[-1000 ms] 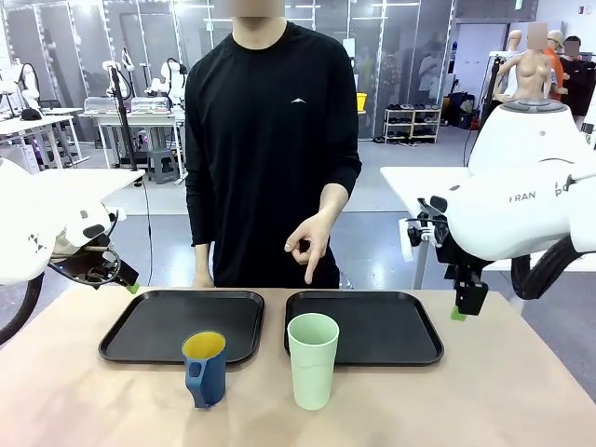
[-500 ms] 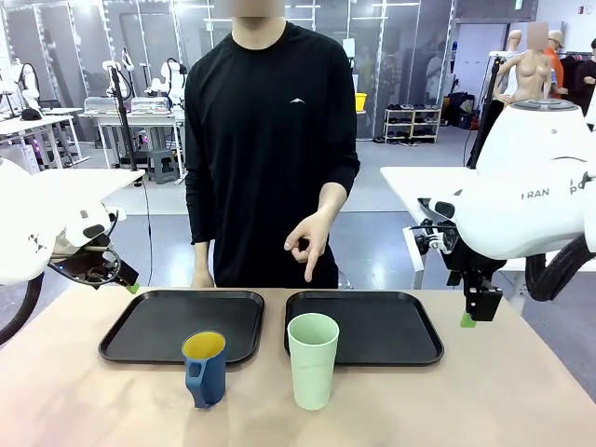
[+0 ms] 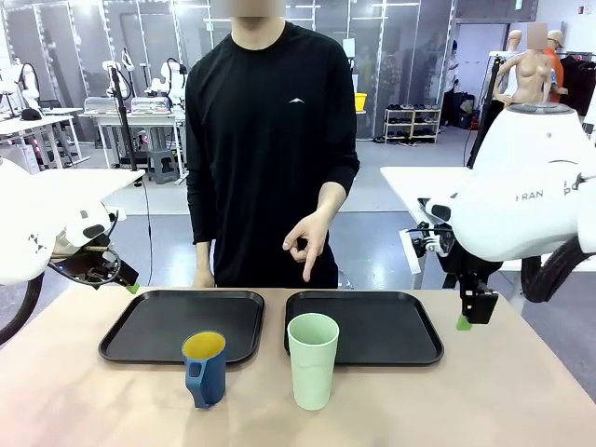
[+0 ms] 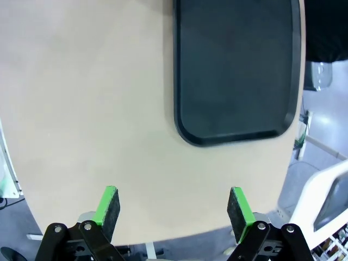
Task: Sort and store the cups by type.
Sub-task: Pick up the Reusable plastic cup.
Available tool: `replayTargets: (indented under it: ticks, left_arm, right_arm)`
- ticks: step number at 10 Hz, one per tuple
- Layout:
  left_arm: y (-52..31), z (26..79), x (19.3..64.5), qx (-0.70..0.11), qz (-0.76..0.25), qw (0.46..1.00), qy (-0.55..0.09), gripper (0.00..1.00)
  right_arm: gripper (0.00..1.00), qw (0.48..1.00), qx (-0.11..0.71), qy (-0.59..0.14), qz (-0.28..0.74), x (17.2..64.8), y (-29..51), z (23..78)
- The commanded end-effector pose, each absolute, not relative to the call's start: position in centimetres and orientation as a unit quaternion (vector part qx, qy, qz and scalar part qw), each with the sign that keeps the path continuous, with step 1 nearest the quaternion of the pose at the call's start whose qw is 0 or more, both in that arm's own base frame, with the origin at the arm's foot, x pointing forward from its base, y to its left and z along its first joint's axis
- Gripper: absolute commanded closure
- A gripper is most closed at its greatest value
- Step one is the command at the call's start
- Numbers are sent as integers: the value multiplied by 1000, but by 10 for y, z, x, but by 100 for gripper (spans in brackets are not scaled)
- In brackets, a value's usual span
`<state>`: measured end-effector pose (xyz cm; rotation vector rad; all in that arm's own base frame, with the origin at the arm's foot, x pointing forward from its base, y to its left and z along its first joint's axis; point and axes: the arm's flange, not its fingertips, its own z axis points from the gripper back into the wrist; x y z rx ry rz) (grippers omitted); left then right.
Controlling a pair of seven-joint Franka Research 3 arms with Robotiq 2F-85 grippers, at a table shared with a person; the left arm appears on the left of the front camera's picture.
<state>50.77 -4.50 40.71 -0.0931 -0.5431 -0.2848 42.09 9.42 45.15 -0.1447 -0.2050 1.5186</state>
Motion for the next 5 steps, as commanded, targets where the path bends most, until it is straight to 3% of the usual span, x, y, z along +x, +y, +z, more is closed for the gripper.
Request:
replayTargets:
  ticks: [1, 5]
  left_arm:
    - [-45, 408, 508, -46, -140, 952, -269, 0]
    - [-45, 408, 508, -46, -140, 952, -269, 0]
  right_arm:
    - [0, 691, -22, -114, 713, 433, 104, 421]
    - [0, 645, 67, -185, 738, 431, 133, 362]
